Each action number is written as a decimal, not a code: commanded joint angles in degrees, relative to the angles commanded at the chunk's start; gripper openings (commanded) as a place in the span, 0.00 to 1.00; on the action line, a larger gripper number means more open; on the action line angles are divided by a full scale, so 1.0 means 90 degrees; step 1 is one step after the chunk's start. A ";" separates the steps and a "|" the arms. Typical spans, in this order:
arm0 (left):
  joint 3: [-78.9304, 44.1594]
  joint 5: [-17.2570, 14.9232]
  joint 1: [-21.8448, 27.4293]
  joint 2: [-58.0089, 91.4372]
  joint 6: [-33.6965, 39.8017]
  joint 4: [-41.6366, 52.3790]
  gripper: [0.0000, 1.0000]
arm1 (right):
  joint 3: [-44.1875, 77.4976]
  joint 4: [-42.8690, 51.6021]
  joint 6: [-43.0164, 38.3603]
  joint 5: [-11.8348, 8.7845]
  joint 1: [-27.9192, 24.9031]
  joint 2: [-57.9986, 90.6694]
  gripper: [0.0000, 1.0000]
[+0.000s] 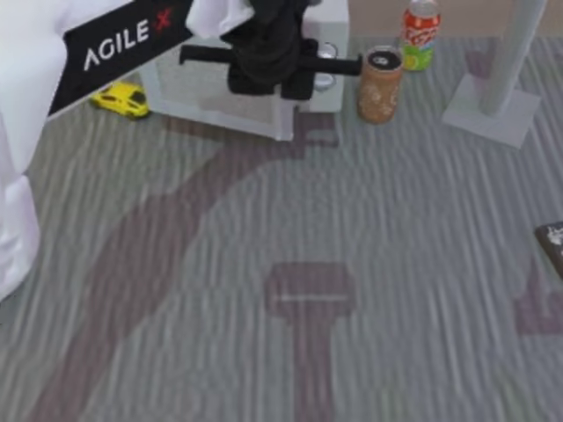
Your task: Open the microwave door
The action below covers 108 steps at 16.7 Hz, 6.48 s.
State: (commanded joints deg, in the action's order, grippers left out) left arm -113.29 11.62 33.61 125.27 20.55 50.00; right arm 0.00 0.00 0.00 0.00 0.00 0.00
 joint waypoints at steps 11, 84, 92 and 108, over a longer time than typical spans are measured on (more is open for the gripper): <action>0.0170 -0.0057 -0.0018 -0.0121 -0.0104 -0.0102 0.00 | 0.0000 0.0000 0.0000 0.0000 0.0000 0.0000 1.00; 0.2001 -0.0876 -0.0313 -0.1324 -0.1586 -0.0923 0.00 | 0.0000 0.0000 0.0000 0.0000 0.0000 0.0000 1.00; 0.2001 -0.0876 -0.0313 -0.1324 -0.1586 -0.0923 0.00 | 0.0000 0.0000 0.0000 0.0000 0.0000 0.0000 1.00; 0.2698 -0.1367 -0.0550 -0.1828 -0.2430 -0.1137 0.00 | 0.0000 0.0000 0.0000 0.0000 0.0000 0.0000 1.00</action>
State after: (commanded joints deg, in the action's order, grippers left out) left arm -89.01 -0.69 28.65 108.81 -1.32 39.77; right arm 0.00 0.00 0.00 0.00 0.00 0.00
